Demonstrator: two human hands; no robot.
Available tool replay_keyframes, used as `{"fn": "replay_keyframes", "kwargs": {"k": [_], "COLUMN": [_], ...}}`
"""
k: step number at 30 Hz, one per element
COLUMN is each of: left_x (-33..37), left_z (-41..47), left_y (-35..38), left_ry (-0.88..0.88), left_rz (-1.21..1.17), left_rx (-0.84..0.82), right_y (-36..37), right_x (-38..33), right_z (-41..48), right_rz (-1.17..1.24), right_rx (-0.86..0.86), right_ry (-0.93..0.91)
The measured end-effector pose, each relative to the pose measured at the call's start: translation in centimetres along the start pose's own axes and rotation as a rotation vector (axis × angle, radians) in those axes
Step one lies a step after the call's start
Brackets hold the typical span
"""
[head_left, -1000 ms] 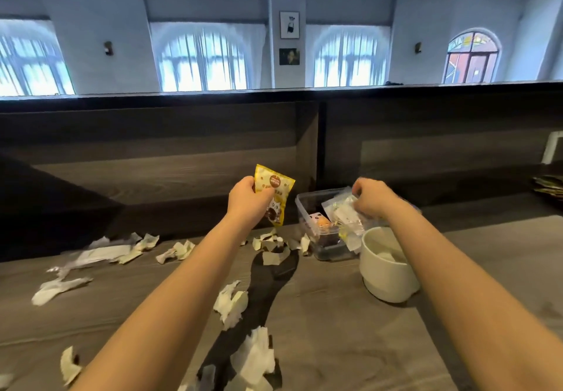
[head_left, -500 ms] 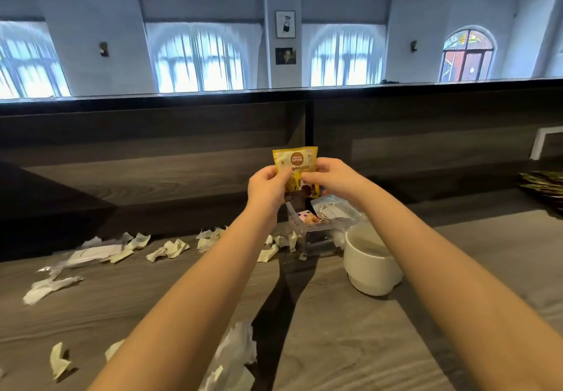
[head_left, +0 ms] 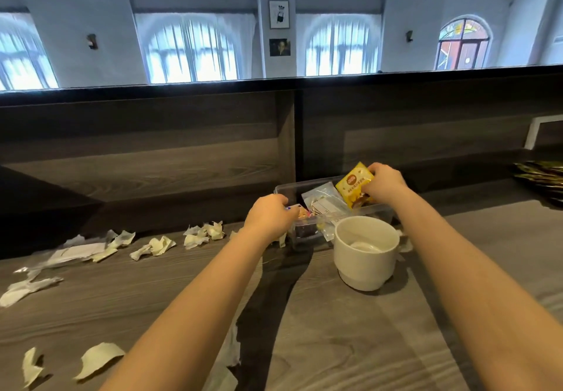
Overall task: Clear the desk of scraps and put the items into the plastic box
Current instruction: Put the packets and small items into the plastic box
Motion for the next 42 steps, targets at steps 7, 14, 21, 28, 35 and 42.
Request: {"fn": "replay_keyframes", "kwargs": {"k": [7,14,21,28,35,42], "left_x": [0.0,0.3,1.3,1.0,-1.4,-5.5], "left_z": [0.1,0.1,-0.3,-4.3,-11.7,-20.8], "left_y": [0.2,0.1,-1.9,-7.4,-13.5,-17.9], "left_ry": [-0.023,-0.007,0.041,0.062,0.036,0.034], "left_rz": [0.004,0.048,0.052,0.213,0.313,0.415], "left_rx": [-0.02,-0.046,-0.068,-0.026,-0.001,0.158], "right_y": [0.7,2.2,1.0,0.1,0.9,3.4], "right_x": [-2.4,-1.4,-3.6,-7.7,-10.9,-14.6], "right_z": [-1.8,-2.2,-4.2,-11.3,-20.8,-30.2], "right_rz": [-0.38,-0.329,-0.212,-0.169,-0.17,-0.113], "right_rx": [0.259,-0.281,-0.205,-0.183,-0.159,-0.154], "right_ry": [-0.301,-0.181,-0.276,-0.41,-0.52,-0.665]}}
Point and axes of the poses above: each hand's wrist, its own z-axis towards the middle knuckle, its own y-axis out of the palm, x = y × z, the point moved 5 cm from there along z, towards the middle knuckle, and after that the axes turned 11 degrees about y, right-handed, at the moved point
